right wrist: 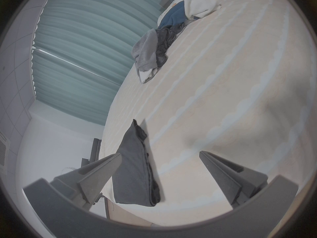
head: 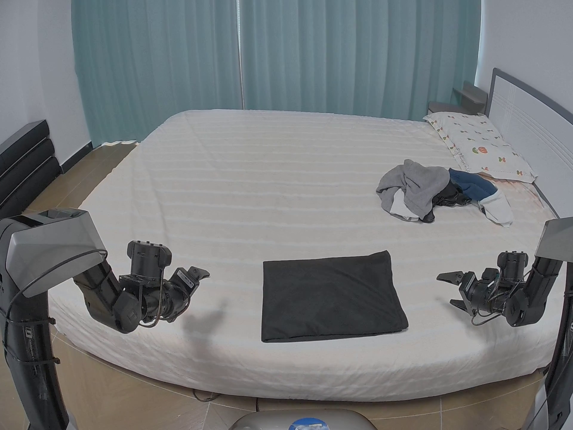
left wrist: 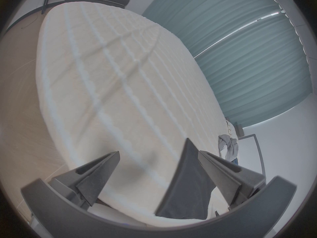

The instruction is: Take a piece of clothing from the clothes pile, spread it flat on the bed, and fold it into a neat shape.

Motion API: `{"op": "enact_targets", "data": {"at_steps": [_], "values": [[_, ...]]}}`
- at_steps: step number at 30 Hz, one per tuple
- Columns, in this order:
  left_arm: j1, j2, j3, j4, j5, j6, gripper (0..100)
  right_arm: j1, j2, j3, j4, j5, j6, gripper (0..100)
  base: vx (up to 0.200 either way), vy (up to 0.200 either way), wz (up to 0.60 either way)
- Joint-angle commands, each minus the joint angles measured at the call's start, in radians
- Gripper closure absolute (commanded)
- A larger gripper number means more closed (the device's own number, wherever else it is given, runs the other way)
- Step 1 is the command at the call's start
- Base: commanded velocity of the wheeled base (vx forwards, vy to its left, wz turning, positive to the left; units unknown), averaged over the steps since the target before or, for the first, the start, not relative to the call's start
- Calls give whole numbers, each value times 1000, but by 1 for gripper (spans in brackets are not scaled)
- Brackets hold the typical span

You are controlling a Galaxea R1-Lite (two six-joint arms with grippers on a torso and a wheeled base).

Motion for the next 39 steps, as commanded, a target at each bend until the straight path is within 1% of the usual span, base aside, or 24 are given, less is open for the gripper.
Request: {"op": "enact_targets", "data": {"at_steps": [1, 3, 6, 7, 8, 10, 11, 12, 14, 15, 21, 22, 23, 28, 35, 38, 39], "values": [[-17, 11, -102, 46, -3, 3, 0, 2, 4, 6, 0, 0, -2, 0, 0, -200, 0], [-40, 40, -145, 56, 0, 20, 0, 4, 7, 6, -2, -1, -8, 0, 0, -200, 0], [-58, 71, -183, 55, -2, 95, 0, 5, 17, 8, -5, -1, -20, 0, 0, 0, 0], [-58, 71, -185, 55, -2, 99, 0, 5, 17, 8, -5, -1, -22, 0, 0, 0, 0], [-72, 86, -196, 56, -8, 141, 0, 7, 20, 11, -20, -3, -22, 0, 0, 0, 0], [-92, 98, -196, 53, -11, 158, 0, 7, 21, 15, -32, -1, -22, 0, 0, 0, 0], [-115, 134, -203, 46, -13, 182, 0, 7, 29, 21, -48, -3, -23, 0, 0, 0, 0], [-115, 134, -203, 46, -13, 182, 0, 7, 29, 21, -48, -3, -23, 0, 0, 0, 0], [-121, 200, -256, 33, 7, 256, 0, 7, 38, 34, -75, -6, -25, 0, 0, 0, 0], [-121, 204, -266, 21, 12, 270, 0, 7, 41, 38, -85, -7, -28, 0, 0, 0, 0], [-121, 244, -265, 0, 12, 309, 0, 8, 58, 47, -115, -9, -45, 0, 0, 0, 0], [-121, 258, -259, -19, 20, 360, 0, 8, 58, 50, -117, -9, -46, 0, 0, 0, 0], [-123, 263, -256, -31, 23, 372, 0, 8, 59, 50, -117, -9, -46, 0, 0, 0, 0], [-143, 283, -236, -125, 26, 377, 0, 10, 61, 52, -117, -9, -62, 0, 0, 0, 0], [-178, 286, -231, -137, 38, 374, 0, 10, 61, 52, -117, -9, -63, 0, 0, 0, 0], [-189, 292, -237, -138, 73, 374, 0, 10, 61, 52, -117, -9, -63, 0, 0, 0, 0], [-189, 292, -237, -138, 73, 374, 0, 10, 61, 52, -117, -9, -63, 0, 0, 0, 0]]}}
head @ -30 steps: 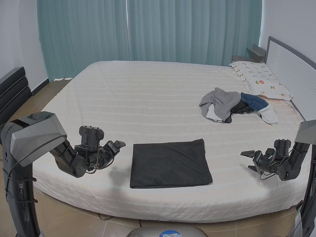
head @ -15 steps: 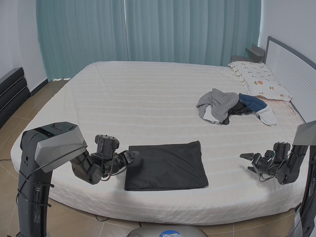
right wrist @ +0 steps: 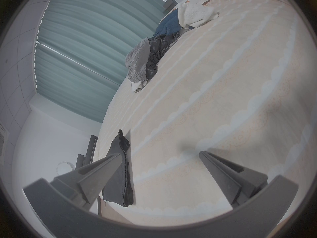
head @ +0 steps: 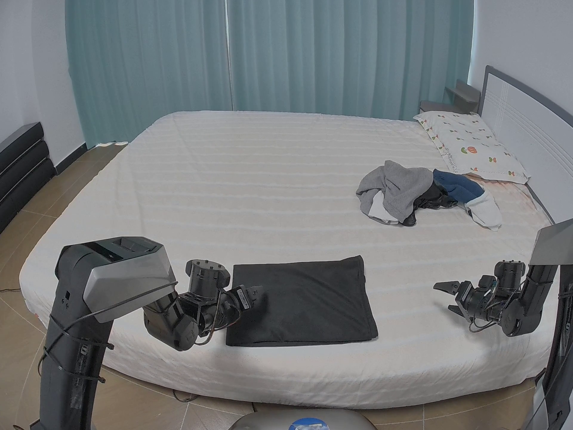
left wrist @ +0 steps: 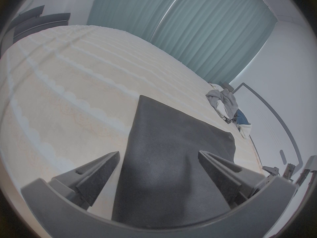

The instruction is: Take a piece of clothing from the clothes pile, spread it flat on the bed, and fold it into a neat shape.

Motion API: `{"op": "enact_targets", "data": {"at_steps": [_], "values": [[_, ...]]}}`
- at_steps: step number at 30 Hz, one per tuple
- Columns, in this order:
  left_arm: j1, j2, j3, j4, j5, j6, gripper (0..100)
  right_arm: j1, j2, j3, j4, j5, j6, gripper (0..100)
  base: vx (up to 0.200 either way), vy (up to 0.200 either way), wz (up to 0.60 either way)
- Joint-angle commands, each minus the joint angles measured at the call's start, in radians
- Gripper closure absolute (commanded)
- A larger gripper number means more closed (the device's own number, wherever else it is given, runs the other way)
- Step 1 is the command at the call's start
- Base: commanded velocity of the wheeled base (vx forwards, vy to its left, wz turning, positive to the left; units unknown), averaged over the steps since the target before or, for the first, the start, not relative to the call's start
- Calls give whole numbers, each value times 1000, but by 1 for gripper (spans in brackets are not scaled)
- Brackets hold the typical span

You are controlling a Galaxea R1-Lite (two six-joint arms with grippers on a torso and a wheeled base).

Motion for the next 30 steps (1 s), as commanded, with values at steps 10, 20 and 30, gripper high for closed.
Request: {"op": "enact_targets", "data": {"at_steps": [10, 20, 30], "values": [[-13, 14, -16, -1, 31, -13, 0, 0, 4, 0, 0, 1, 0, 0, 0, 0, 0], [-13, 14, -18, -1, 36, -21, 100, 0, 2, 0, 0, 1, 0, 0, 0, 0, 0], [-13, 17, -16, -4, 69, -21, 100, 0, 2, 0, 0, 1, -2, 0, 0, 0, 0]]}}
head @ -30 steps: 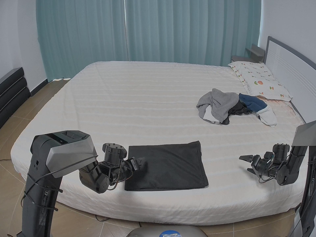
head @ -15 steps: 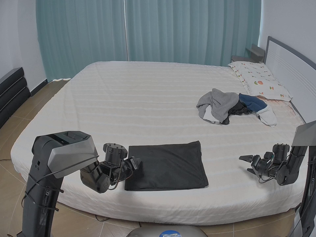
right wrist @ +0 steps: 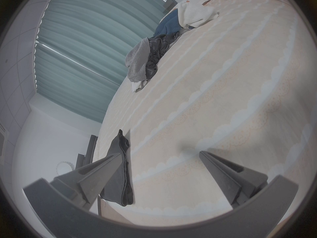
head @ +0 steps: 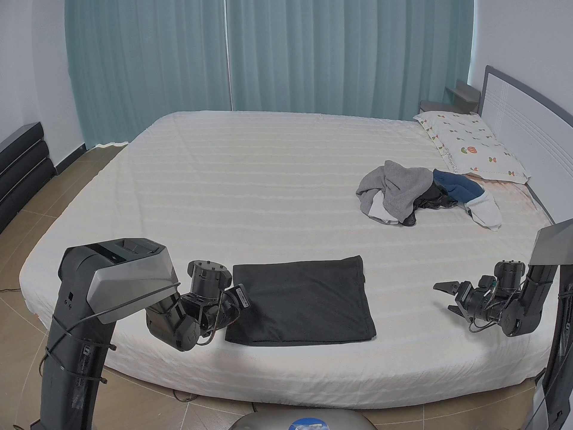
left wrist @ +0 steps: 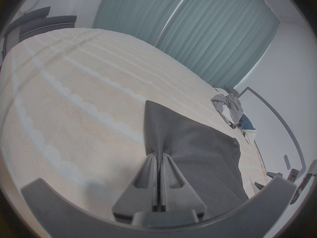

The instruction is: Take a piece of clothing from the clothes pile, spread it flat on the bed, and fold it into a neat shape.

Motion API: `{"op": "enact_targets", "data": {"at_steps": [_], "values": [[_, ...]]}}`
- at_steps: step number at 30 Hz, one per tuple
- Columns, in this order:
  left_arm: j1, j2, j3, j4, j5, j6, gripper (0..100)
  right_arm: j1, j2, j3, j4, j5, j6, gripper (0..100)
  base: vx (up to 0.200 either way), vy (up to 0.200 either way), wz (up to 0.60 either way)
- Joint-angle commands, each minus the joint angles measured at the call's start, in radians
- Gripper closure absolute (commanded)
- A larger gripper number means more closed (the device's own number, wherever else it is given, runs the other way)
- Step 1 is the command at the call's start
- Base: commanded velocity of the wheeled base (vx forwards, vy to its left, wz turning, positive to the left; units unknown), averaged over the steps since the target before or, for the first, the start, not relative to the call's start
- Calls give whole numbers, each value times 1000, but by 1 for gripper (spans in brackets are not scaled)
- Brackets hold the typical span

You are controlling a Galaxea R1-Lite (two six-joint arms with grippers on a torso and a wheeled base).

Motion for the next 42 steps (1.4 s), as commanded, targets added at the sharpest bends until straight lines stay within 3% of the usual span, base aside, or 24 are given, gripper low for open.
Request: {"op": "enact_targets", "data": {"at_steps": [1, 15, 42], "values": [[0, 0, 0, -1, 6, 0, 100, 0, 1, 0, 0, 1, 0, 0, 0, 0, 0], [-3, -11, 1, 1, 36, -46, 100, 0, 1, 5, 0, 1, 0, 0, 0, 0, 0], [-2, -14, -2, -1, 36, -92, 100, 0, 1, 5, 0, 1, 0, 0, 0, 200, 0]]}}
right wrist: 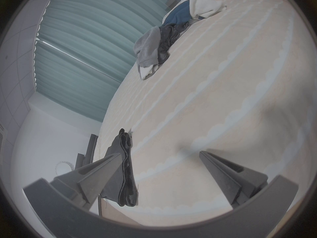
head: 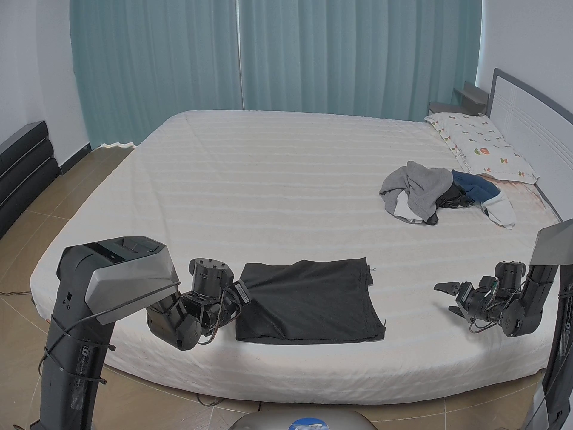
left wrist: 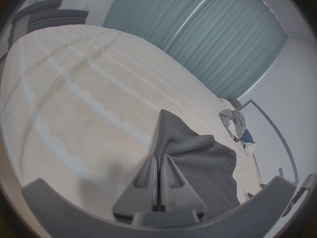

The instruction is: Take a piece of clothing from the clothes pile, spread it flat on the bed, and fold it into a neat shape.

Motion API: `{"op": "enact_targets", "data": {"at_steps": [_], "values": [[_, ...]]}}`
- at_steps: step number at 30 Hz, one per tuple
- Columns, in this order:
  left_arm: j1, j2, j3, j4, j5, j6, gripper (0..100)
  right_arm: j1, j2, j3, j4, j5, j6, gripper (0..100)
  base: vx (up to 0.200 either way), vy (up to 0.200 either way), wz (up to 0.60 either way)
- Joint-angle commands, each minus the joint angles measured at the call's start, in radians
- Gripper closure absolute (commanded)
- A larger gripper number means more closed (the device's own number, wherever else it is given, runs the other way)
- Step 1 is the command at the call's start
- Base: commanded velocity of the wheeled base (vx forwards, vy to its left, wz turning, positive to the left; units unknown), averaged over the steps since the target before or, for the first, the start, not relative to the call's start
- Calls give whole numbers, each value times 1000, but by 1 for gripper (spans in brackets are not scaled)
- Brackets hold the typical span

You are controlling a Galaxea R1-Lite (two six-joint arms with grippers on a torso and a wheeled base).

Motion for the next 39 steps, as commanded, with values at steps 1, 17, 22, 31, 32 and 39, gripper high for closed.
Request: {"op": "enact_targets", "data": {"at_steps": [1, 17, 22, 31, 32, 39], "values": [[0, -1, 0, 0, 1, -2, 100, 0, 1, 0, 0, 1, 0, 0, 0, 200, 0], [2, -1, -1, 0, 1, -5, 100, 0, 2, 0, 0, 1, 0, 0, 0, 200, 0], [2, -1, -5, 0, 1, -5, 100, 0, 1, 0, 0, 1, 0, 0, 0, 200, 0], [2, 0, -24, 0, 1, -28, 100, 1, -1, -13, -2, -2, 12, 0, 0, 200, 0], [2, 0, -24, 0, 1, -28, 100, 0, -2, -15, -2, -7, 18, 0, 0, 200, 0], [2, 0, -24, 0, 1, -28, 100, 24, -16, -16, -82, -38, 91, 0, 0, 200, 0]]}}
